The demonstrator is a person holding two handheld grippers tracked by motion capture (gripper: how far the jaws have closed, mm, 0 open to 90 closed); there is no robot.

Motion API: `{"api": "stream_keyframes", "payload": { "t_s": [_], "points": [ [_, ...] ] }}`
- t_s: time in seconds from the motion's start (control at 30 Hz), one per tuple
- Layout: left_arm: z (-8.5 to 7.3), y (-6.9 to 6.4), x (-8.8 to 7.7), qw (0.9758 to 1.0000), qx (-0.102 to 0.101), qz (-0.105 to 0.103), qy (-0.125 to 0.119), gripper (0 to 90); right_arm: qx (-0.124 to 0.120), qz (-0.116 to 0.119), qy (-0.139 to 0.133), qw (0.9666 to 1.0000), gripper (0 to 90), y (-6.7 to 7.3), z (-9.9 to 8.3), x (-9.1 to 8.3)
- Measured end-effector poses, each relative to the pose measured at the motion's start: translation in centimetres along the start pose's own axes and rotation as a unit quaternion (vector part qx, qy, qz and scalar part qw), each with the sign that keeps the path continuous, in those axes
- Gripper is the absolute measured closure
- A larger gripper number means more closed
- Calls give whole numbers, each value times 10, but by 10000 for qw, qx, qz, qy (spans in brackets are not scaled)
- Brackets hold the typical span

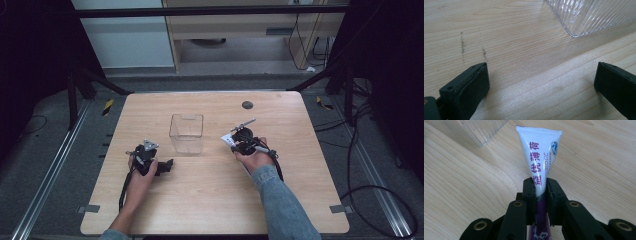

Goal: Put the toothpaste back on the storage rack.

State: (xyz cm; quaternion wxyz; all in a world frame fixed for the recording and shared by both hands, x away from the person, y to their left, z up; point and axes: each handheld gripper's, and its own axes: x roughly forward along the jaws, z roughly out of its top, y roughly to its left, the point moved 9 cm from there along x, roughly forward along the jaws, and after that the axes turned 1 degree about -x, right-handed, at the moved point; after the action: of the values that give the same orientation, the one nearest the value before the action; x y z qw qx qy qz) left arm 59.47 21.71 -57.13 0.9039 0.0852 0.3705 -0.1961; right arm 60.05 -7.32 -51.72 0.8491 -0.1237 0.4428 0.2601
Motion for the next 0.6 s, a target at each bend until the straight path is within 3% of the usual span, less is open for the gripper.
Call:
{"api": "stream_keyframes", "payload": {
  "t_s": [0.27, 0.6],
  "points": [
    [0, 0, 0, 10000, -1, -1, 2, 0, 1, 26, -387, 9992, 788, -3, 10, -20],
    [0, 0, 0, 10000, -1, 0, 1, 0, 68, 56, -686, 9976, 790, -4, 17, -32]
  ]
}}
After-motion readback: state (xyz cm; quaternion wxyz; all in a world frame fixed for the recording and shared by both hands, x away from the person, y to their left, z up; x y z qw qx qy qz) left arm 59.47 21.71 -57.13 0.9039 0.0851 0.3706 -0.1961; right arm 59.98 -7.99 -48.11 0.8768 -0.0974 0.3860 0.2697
